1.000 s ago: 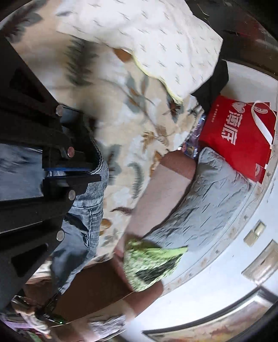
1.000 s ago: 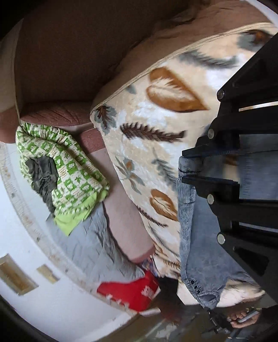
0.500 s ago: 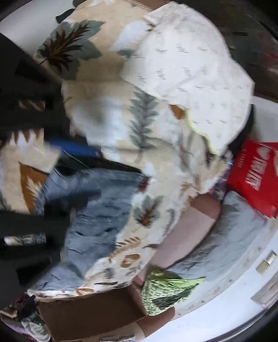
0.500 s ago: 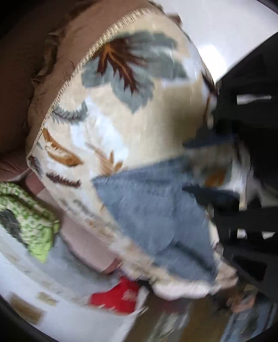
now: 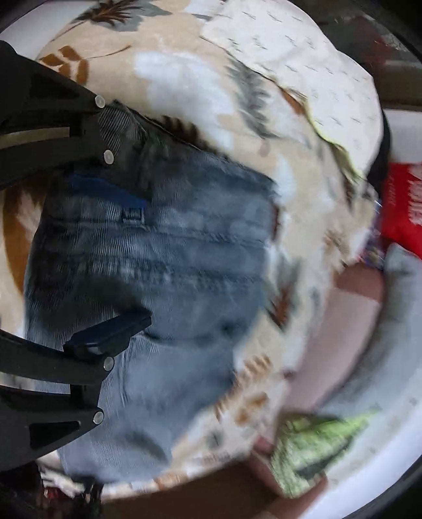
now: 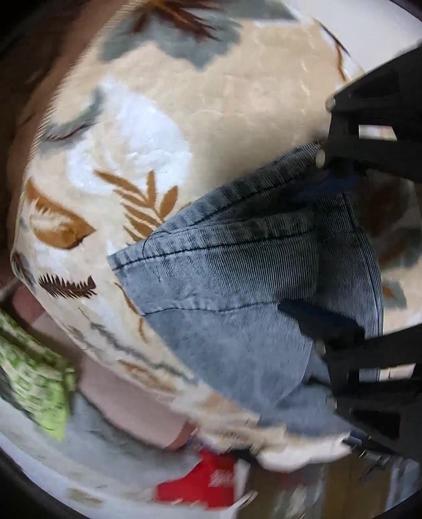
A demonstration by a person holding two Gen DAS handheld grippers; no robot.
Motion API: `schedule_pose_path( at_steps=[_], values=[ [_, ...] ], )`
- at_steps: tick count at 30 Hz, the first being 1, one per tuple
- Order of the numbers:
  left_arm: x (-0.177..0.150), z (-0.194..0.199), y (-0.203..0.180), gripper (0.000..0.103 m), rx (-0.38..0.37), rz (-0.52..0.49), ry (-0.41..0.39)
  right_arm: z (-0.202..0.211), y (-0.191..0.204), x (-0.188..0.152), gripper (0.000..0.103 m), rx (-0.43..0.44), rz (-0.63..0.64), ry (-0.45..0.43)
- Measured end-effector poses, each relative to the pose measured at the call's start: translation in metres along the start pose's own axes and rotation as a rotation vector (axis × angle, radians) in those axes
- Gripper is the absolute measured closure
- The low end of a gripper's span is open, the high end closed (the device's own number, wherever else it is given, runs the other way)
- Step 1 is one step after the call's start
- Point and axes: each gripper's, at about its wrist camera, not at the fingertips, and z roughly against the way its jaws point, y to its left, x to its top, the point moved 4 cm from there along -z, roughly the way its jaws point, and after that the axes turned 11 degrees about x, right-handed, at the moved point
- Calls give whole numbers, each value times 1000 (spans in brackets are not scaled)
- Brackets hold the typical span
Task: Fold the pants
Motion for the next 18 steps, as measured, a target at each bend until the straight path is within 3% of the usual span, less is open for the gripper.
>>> schedule_pose_path(
  at_steps=[3,7,9,11,12,14,15,16,18],
  values=[
    [3,-3,4,35,-11,-15,-10,8,16,2,81,-57,92,18],
    [11,-10,19,33,2,-12,-6,45,30,7,81,-58,160,-22],
    [15,-14,27,33,-23,18,11,72,22,12,82,-61,150,-67],
    [16,-13,27,33,-23,13,10,71,11,14,82,-45,146,-39],
    [16,-14,24,33,-11,-5,10,56,3,7,79,-35,156,39],
    [15,-13,22,33,8,-17,4,22,-19,-9,77,-100,152,196],
    [15,-11,21,33,13,-19,4,11,-28,-15,68,-113,151,196],
    [15,-8,21,33,16,-17,9,11,-29,-15,65,-107,145,179],
    [15,8,22,33,19,-4,2,27,-29,-9,52,-66,98,85]
  ],
)
